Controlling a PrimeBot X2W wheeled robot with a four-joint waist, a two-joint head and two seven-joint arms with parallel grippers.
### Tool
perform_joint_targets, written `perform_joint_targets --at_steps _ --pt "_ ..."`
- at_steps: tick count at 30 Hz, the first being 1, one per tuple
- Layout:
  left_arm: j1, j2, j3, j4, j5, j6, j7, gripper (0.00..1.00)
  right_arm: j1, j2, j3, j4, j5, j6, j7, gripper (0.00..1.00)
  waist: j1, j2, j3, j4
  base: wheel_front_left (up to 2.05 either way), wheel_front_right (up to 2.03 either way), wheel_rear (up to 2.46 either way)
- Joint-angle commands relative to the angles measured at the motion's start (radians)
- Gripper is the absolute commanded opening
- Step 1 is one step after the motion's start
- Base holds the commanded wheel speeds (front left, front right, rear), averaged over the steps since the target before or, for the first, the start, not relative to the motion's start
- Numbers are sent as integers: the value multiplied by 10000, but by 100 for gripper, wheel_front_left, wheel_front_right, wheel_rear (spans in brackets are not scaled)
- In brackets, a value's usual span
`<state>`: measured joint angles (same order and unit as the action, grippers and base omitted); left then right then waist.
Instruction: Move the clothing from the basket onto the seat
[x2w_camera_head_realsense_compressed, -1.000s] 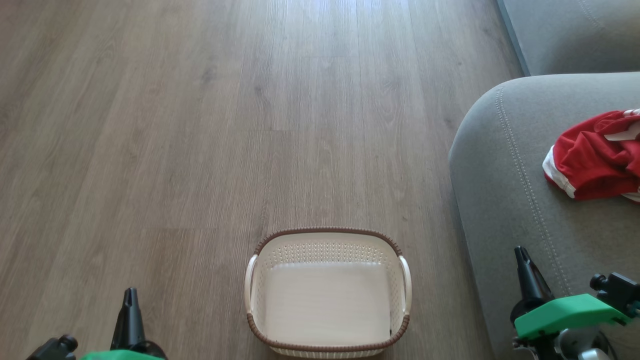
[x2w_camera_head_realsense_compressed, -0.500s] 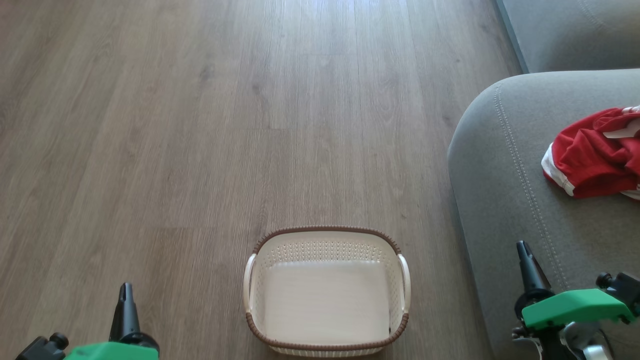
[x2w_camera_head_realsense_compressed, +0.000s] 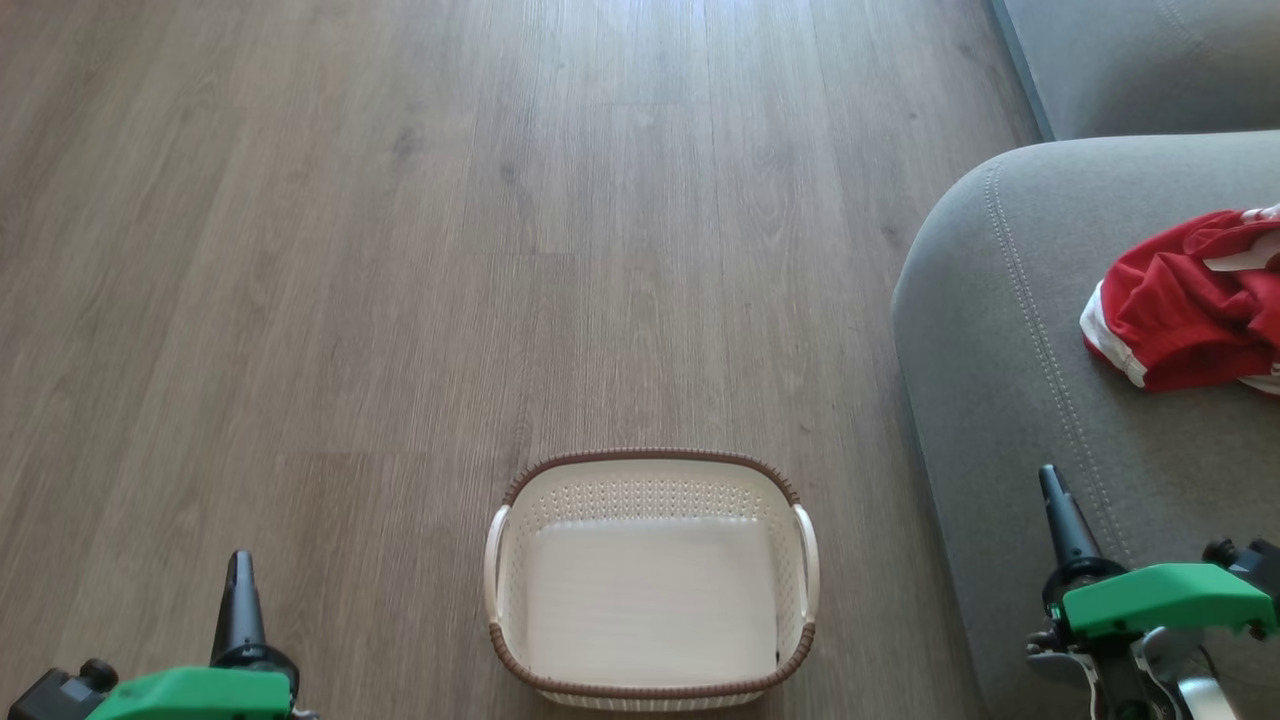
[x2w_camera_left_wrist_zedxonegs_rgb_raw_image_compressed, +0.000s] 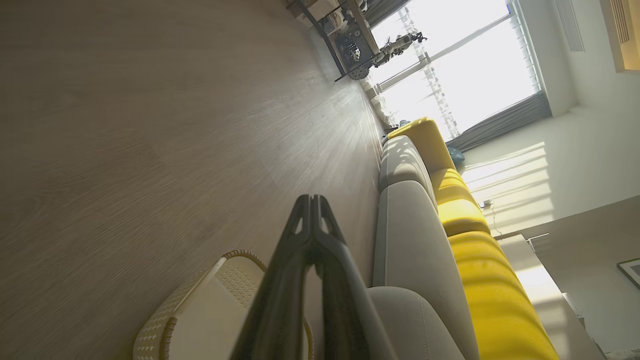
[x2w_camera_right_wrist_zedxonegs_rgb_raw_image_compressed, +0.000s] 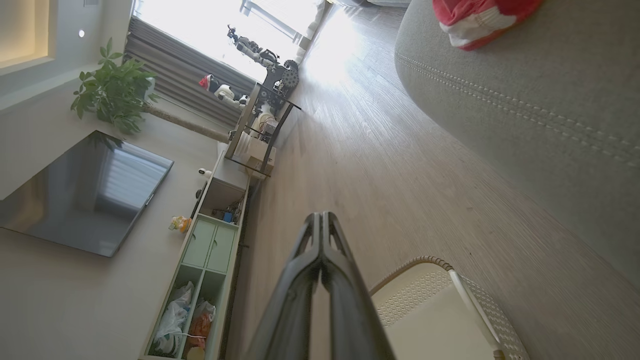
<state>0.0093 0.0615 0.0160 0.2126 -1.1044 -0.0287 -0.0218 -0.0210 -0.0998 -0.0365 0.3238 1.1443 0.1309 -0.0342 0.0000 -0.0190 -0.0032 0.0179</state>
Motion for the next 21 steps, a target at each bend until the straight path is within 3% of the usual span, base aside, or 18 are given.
perform_joint_targets --at_steps 1,21 --pt "-483 25 303 -347 -282 13 72 0 -565 -27 20 -374 297 0 94 0 0 0 6 -6 0 0 0" --pt "-808 -37 626 -542 -2429 69 645 0 -886 25 -122 -412 2460 -1 548 0 0 0 85 -88 0 0 0"
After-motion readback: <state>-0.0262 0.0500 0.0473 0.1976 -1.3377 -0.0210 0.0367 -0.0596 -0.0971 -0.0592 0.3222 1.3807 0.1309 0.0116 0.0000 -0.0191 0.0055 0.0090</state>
